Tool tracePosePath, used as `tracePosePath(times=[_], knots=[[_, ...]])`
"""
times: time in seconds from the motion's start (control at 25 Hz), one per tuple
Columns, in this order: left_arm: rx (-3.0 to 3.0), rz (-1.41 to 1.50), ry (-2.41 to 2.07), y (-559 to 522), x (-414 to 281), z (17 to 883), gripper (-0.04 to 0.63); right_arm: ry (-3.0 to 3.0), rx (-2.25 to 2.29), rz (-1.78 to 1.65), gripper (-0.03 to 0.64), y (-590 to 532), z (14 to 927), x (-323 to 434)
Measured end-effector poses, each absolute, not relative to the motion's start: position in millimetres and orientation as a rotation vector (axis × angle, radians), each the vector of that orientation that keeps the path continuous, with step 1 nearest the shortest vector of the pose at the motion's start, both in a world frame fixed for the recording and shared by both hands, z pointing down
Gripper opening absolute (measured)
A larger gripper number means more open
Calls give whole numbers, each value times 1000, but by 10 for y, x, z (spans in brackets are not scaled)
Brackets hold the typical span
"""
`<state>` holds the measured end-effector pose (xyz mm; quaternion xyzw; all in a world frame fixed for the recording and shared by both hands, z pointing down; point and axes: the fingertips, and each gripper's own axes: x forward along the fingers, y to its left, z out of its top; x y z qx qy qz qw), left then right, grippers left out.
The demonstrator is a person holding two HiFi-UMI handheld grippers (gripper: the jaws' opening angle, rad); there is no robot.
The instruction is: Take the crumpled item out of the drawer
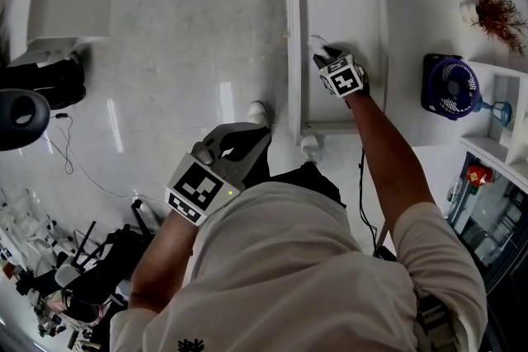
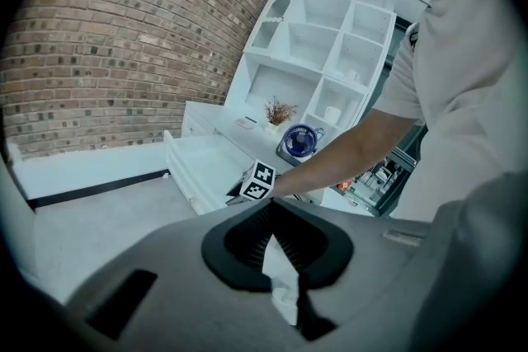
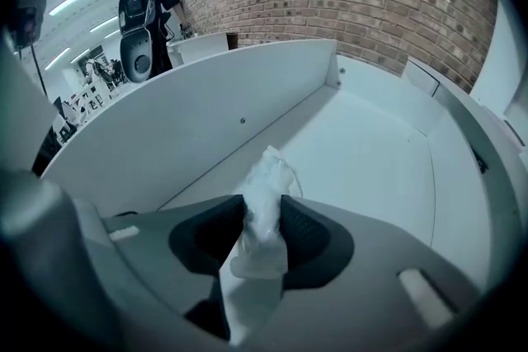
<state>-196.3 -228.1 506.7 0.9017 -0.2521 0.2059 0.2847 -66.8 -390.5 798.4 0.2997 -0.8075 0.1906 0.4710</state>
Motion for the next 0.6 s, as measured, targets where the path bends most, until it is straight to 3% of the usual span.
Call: tracePosePath(times=[0.6], knots=[[2420,537,-691,-2114,-1788,5012,6,-1967,765,487,127,-3852,7826,-634]])
